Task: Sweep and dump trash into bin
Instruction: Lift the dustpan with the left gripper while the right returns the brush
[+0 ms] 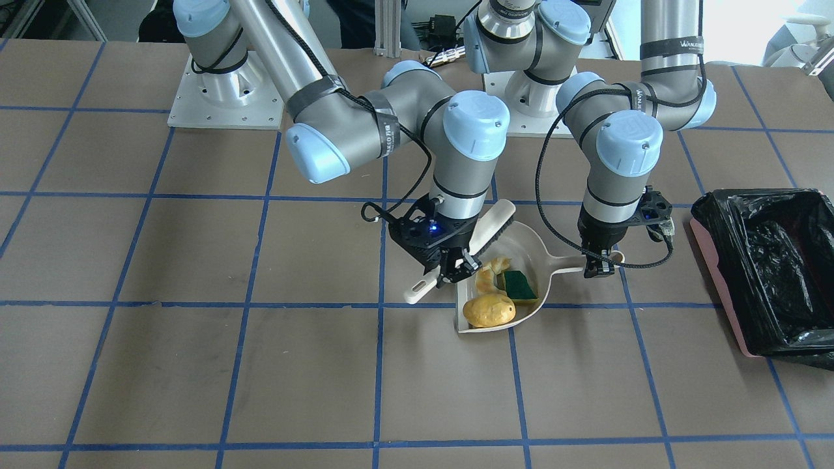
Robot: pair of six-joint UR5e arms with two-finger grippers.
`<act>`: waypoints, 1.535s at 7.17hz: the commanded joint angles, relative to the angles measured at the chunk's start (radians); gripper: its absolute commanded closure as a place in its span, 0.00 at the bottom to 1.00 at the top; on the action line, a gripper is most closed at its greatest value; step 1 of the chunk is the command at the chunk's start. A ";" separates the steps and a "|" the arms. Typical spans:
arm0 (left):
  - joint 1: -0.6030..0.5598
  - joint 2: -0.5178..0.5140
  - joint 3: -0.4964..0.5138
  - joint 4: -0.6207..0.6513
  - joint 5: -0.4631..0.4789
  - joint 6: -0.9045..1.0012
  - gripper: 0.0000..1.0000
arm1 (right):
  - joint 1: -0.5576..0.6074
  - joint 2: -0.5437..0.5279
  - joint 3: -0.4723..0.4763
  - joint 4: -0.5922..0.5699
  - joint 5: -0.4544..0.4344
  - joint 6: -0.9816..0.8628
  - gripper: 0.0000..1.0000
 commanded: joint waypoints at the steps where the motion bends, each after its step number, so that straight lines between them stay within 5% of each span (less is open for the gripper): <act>1: 0.000 0.004 0.014 -0.003 -0.030 0.001 1.00 | -0.123 -0.079 0.032 0.053 0.024 -0.199 1.00; 4: 0.002 0.020 0.077 -0.110 -0.138 -0.036 1.00 | -0.364 -0.143 0.043 0.130 0.081 -0.580 1.00; 8: 0.033 0.013 0.305 -0.348 -0.198 -0.030 1.00 | -0.727 -0.128 0.046 0.127 0.150 -1.254 1.00; 9: 0.096 0.016 0.335 -0.380 -0.297 -0.009 1.00 | -0.774 -0.096 0.057 0.119 0.170 -1.301 1.00; 11: 0.207 0.024 0.373 -0.387 -0.315 0.149 1.00 | -0.815 -0.018 0.039 -0.022 0.181 -1.414 1.00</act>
